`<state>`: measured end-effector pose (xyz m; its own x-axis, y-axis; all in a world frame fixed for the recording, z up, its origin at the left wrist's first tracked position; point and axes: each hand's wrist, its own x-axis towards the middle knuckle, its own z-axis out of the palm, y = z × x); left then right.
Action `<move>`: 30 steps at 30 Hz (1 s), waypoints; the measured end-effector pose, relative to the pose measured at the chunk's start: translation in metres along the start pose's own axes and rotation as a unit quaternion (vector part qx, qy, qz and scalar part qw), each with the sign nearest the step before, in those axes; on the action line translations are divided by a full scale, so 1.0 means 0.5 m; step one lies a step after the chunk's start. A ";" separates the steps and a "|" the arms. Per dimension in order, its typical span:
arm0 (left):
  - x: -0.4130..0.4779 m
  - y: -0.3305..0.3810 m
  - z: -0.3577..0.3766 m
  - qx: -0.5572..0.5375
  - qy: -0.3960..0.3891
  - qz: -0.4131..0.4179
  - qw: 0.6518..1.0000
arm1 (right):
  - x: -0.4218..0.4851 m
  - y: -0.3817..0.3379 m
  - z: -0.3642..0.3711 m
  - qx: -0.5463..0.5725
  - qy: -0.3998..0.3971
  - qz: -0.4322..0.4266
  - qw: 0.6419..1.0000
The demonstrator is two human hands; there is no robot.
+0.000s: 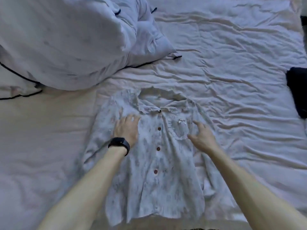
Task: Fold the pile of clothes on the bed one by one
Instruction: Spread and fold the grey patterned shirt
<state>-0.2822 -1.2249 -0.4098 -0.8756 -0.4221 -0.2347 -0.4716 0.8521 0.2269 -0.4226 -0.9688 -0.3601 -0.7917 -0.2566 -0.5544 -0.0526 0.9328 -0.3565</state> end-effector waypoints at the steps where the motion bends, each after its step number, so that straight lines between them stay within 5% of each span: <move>1: -0.056 -0.005 0.061 -0.032 -0.026 -0.023 0.999 | -0.020 0.032 0.050 0.005 -0.027 0.027 0.999; 6: -0.343 -0.033 0.231 -0.164 -0.105 -0.260 0.946 | -0.179 0.171 0.214 0.103 -0.063 0.158 0.980; 9: -0.492 -0.047 0.265 -0.176 -0.078 -0.338 0.921 | -0.275 0.233 0.280 0.104 -0.024 0.179 0.978; 15: -0.575 -0.067 0.281 -0.235 -0.050 -0.372 0.897 | -0.349 0.318 0.342 0.072 0.005 0.166 0.984; 20: -0.557 -0.091 0.253 -0.371 -0.003 -0.413 0.831 | -0.355 0.369 0.334 0.259 0.006 0.117 0.959; 25: -0.626 -0.132 0.222 -0.442 0.067 -0.407 0.797 | -0.412 0.393 0.284 0.368 0.128 0.093 0.916; 27: -0.668 -0.147 0.216 -0.433 0.075 -0.411 0.799 | -0.441 0.410 0.287 0.364 0.167 0.082 0.913; 30: -0.710 -0.167 0.233 -0.371 0.046 -0.419 0.827 | -0.458 0.446 0.337 0.315 0.118 0.130 0.933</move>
<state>0.0801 -1.1100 -0.4555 -0.1964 -0.8197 -0.5380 -0.8216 -0.1619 0.5466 -0.1504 -0.7447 -0.4391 -0.8442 0.0899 -0.5285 0.4686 0.6026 -0.6460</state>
